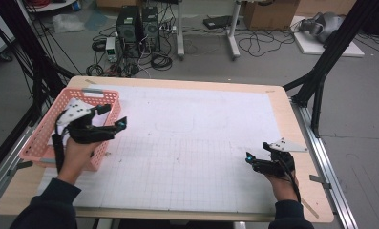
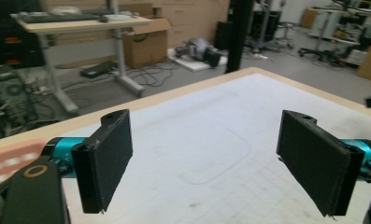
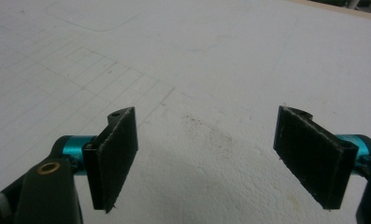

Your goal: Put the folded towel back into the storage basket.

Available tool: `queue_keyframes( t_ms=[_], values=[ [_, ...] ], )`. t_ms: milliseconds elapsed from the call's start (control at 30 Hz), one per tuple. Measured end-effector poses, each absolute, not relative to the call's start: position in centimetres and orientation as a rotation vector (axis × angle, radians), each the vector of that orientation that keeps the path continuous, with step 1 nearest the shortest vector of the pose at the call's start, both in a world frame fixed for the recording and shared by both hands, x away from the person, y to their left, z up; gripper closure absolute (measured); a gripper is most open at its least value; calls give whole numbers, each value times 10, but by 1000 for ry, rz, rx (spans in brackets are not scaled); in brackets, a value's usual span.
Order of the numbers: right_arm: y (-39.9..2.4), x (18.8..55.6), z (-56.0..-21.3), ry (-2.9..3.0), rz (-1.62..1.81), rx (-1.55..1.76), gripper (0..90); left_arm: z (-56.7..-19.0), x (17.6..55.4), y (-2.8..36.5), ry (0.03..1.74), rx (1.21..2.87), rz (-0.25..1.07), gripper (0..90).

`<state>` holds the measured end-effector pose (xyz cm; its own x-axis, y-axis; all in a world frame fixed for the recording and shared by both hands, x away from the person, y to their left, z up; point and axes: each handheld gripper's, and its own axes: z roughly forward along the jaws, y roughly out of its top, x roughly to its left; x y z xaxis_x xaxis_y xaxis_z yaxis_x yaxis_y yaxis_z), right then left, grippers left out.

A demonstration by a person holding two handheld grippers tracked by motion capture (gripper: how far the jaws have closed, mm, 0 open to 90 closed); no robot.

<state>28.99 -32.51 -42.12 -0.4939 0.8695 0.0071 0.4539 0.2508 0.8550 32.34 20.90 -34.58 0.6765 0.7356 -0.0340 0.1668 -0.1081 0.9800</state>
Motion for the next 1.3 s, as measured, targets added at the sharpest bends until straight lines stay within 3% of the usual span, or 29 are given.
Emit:
queue_keyframes(
  t_ms=[233, 500, 667, 1300],
  values=[
    [-324, 288, -420, 2038, 1167, 1194, 208, -364, 322, 164, 675, 1684, 506, 199],
    [-325, 285, -418, 2021, 1179, 1184, 208, -387, 317, 142, 655, 1714, 452, 204],
    [-325, 284, -416, 1996, 1194, 1175, 208, -405, 314, 140, 666, 1735, 437, 223],
    [-324, 282, -414, 1977, 1203, 1173, 208, -419, 313, 147, 707, 1735, 424, 219]
  ],
)
